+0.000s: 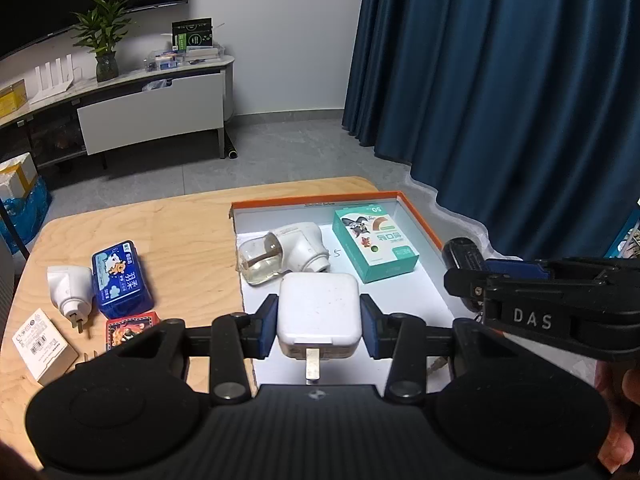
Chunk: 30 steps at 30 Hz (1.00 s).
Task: Organize rigid objects
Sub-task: 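Carry the charger and key fob over the white tray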
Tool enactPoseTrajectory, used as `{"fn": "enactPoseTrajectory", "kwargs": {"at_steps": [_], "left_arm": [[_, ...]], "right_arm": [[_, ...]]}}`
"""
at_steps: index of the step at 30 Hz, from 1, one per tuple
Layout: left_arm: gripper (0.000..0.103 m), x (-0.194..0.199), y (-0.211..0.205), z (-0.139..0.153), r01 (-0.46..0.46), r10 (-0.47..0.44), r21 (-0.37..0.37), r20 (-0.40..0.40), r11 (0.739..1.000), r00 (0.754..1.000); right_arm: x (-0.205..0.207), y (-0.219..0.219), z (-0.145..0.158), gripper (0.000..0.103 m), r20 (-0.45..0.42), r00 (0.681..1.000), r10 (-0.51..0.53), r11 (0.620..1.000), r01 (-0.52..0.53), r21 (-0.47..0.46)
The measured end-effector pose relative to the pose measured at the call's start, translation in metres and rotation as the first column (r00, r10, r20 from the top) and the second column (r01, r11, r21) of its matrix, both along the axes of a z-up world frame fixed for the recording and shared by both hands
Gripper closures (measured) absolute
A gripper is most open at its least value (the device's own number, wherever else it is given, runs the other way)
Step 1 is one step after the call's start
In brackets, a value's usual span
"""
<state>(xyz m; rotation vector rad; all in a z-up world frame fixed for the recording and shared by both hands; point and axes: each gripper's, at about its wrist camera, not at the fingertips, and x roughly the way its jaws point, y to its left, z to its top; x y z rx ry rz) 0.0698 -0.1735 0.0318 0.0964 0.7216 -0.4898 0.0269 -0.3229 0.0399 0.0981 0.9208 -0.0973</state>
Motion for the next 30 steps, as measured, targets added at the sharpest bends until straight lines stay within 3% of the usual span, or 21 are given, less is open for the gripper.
{"fn": "enactPoseTrajectory", "kwargs": {"at_steps": [30], "left_arm": [[0.060,0.0030,-0.0089,-0.0015,-0.007,0.007,-0.005,-0.001,1.000,1.000]], "right_arm": [[0.0089,0.0039,0.0035,0.059,0.015,1.000,-0.017,1.000,0.017,0.008]]}}
